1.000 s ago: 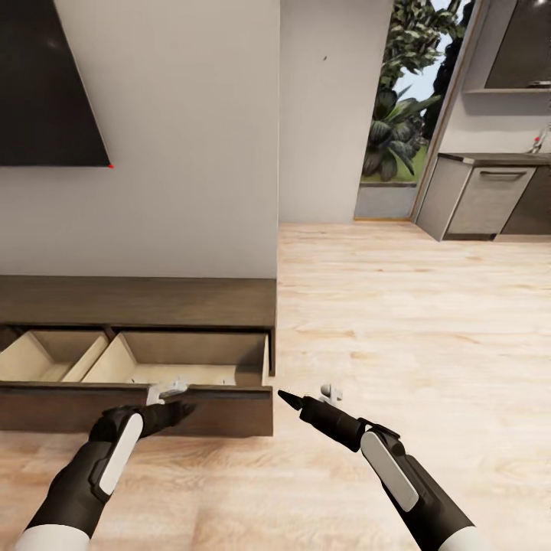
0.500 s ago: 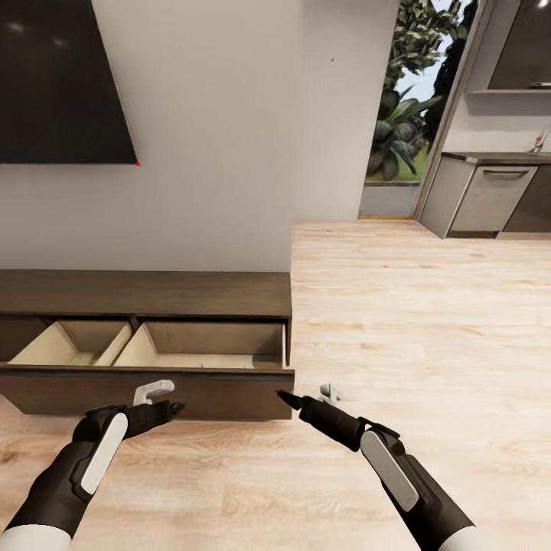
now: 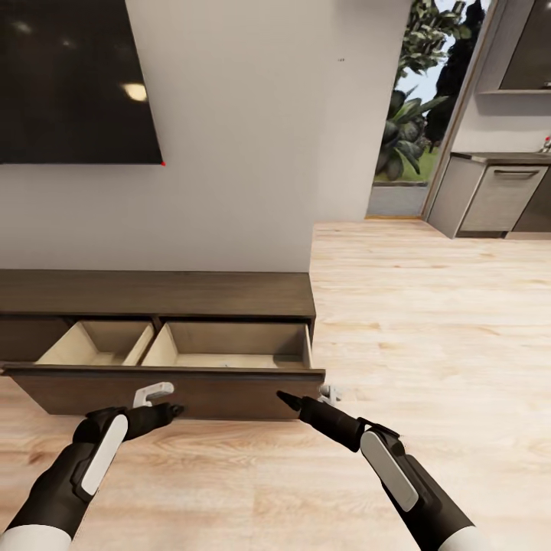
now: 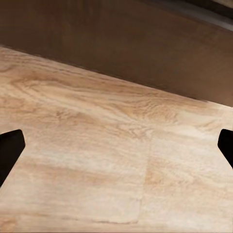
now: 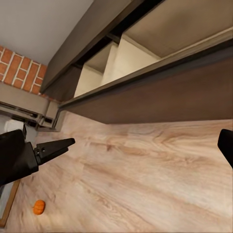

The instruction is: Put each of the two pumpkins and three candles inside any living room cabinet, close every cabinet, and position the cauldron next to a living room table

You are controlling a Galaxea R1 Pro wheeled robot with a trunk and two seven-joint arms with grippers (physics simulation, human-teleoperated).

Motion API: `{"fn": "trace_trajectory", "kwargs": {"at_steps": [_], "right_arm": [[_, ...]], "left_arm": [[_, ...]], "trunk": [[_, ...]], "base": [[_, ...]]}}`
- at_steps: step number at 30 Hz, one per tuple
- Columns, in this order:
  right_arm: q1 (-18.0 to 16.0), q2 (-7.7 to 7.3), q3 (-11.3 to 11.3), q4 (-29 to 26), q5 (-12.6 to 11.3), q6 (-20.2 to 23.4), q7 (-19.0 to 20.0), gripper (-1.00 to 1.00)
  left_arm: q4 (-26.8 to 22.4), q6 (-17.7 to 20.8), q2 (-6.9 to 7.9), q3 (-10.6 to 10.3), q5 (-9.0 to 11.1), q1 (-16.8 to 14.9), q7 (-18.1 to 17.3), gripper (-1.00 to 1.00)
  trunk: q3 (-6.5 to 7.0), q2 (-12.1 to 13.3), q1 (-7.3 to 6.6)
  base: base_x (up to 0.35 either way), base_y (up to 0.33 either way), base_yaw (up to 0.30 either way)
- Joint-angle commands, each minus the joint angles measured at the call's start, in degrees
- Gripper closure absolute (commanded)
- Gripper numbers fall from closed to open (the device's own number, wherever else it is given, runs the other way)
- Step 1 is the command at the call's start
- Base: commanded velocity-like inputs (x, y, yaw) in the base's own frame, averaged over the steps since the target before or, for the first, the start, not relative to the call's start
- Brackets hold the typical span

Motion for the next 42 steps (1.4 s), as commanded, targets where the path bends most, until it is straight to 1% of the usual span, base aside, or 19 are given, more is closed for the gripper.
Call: {"fn": "trace_trajectory", "kwargs": {"at_steps": [1,11,16,24,31,33,35,36,37,38,40,41,42], "right_arm": [[0.0,-0.05,0.1,0.0,-0.4,0.2,0.0,-1.0],[0.0,-0.08,0.1,0.0,-0.4,0.1,0.0,-1.0],[0.0,-0.08,0.1,0.1,-0.4,0.1,0.0,-1.0],[0.0,-0.08,0.1,0.2,-0.4,0.0,0.1,-1.0],[0.0,0.02,0.1,0.4,-0.1,-0.3,-0.8,-1.0],[0.0,0.11,0.1,0.5,0.1,0.0,-2.9,-1.0],[0.0,0.25,0.1,0.5,0.2,0.1,-7.2,-1.0],[0.0,0.32,0.0,0.5,0.2,0.1,-10.0,-1.0],[0.0,0.38,0.2,0.5,0.3,0.1,-14.6,-1.0],[0.0,0.41,0.3,0.5,0.3,0.0,-17.7,-1.0],[0.0,0.43,0.5,0.5,0.4,0.0,-23.9,-1.0],[0.0,0.43,0.5,0.5,0.4,0.0,-25.3,-1.0],[0.0,0.44,0.6,0.5,0.4,0.0,-27.8,-1.0]], "left_arm": [[0.0,0.2,0.01,0.0,0.5,0.0,0.3,-1.0],[0.3,0.2,0.01,0.0,0.4,0.0,0.3,-1.0],[0.3,0.2,0.01,-0.1,0.3,0.0,0.4,-1.0],[0.3,-0.1,0.01,-0.1,0.1,0.0,0.4,-1.0],[0.4,-1.0,-0.15,-0.8,-1.2,0.0,0.8,-1.0],[0.4,-1.4,-0.1,-0.8,-1.3,0.0,1.0,-1.0],[0.4,-1.6,-0.13,-0.9,-1.4,0.0,1.1,-1.0],[0.4,-1.6,-0.15,-0.9,-1.4,0.0,1.1,-1.0],[0.4,-1.7,-0.22,-1.0,-1.5,0.0,1.1,-1.0],[0.4,-2.0,-0.28,-1.0,-1.6,0.0,1.1,-1.0],[0.4,-2.9,-0.41,-1.1,-2.8,0.0,1.1,-1.0],[0.4,-3.1,-0.44,-1.1,-3.1,0.0,1.1,-1.0],[0.4,-3.5,-0.5,-1.2,-3.9,0.0,1.1,-1.0]], "trunk": [[-0.05,0.0,-0.01],[-0.05,0.0,-0.01],[-0.05,0.0,-0.01],[-0.05,0.0,-0.01],[-0.05,0.0,-0.01],[-0.05,0.0,-0.01],[-0.05,0.0,-0.01],[-0.05,0.0,-0.01],[-0.05,0.0,-0.01],[-0.05,0.0,-0.01],[-0.05,0.0,-0.01],[-0.05,0.0,-0.01],[-0.05,0.0,-0.01]], "base": [[0.0,0.334,0.0],[0.0,0.333,0.0],[0.032,0.246,0.0],[0.182,0.153,0.0],[0.026,0.017,0.0],[0.002,0.002,0.0],[0.001,0.0,0.0],[0.0,0.0,0.0],[0.0,0.0,0.0],[0.0,0.0,0.0],[0.0,0.0,0.0],[0.0,0.0,0.0],[0.0,0.0,0.0]]}}
